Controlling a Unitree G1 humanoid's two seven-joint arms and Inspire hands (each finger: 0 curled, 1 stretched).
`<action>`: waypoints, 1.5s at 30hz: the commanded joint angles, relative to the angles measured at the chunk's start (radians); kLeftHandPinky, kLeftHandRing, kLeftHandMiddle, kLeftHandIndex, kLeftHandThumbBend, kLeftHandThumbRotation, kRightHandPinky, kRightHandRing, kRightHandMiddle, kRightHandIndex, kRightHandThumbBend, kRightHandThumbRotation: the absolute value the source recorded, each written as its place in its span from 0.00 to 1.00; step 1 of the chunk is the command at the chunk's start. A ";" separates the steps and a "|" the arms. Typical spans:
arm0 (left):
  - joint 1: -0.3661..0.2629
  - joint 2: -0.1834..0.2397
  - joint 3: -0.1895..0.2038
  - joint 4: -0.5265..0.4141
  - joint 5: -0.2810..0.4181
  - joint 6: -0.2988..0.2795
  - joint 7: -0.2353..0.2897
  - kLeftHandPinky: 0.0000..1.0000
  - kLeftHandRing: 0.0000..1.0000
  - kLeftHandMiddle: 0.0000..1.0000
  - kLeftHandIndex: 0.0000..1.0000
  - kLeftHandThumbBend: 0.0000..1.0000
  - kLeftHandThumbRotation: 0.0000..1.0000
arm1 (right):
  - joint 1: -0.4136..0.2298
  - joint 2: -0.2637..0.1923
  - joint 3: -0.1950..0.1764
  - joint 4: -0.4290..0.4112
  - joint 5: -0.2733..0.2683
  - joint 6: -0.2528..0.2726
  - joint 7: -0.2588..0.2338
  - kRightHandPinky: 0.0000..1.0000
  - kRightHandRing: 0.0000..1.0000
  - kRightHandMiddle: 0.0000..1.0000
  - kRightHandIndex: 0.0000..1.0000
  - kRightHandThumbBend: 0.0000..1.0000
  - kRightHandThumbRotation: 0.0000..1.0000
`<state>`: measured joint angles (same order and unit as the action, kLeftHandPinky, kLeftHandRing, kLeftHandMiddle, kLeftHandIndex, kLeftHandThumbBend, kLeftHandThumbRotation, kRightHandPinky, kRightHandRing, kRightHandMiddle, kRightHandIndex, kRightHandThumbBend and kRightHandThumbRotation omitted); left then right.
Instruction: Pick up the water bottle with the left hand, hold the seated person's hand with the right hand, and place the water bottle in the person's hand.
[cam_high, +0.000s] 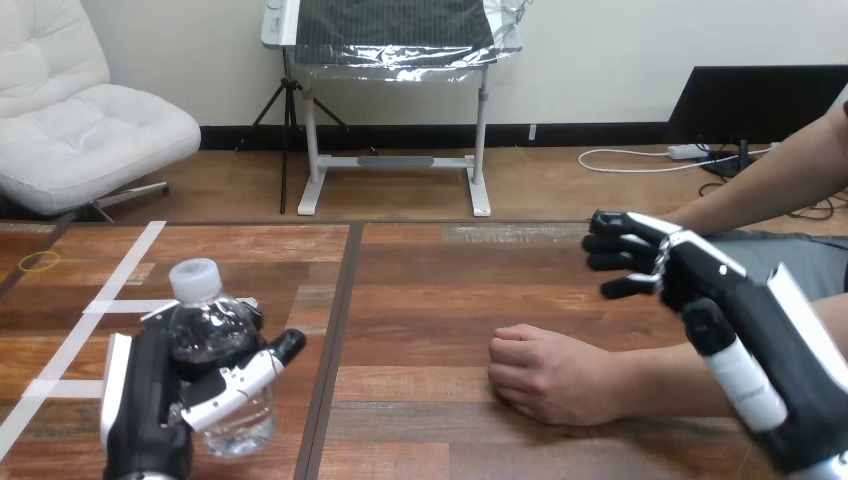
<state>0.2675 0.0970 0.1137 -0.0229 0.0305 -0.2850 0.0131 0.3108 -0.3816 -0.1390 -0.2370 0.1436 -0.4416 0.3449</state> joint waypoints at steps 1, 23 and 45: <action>-0.060 -0.009 -0.033 -0.279 -0.050 -0.036 -0.025 0.23 0.29 0.34 0.38 0.50 0.00 | -0.208 -0.106 -0.087 0.095 -0.056 -0.019 -0.006 0.69 0.77 0.79 0.82 0.89 0.98; -0.062 -0.010 -0.033 -0.287 -0.070 -0.031 -0.049 0.22 0.27 0.33 0.37 0.49 0.00 | -0.337 -0.301 -0.078 0.252 -0.158 0.015 0.091 0.72 0.82 0.84 0.85 0.93 0.66; -0.081 -0.010 -0.024 -0.297 -0.084 -0.038 -0.062 0.20 0.26 0.32 0.36 0.47 0.00 | -0.445 -0.427 -0.004 0.386 -0.279 0.053 0.215 0.69 0.83 0.87 0.86 0.99 0.44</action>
<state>0.2453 0.0924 0.0905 -0.2798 -0.0391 -0.2937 -0.0470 -0.0628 -0.7740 -0.1764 0.1176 -0.1071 -0.3919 0.5454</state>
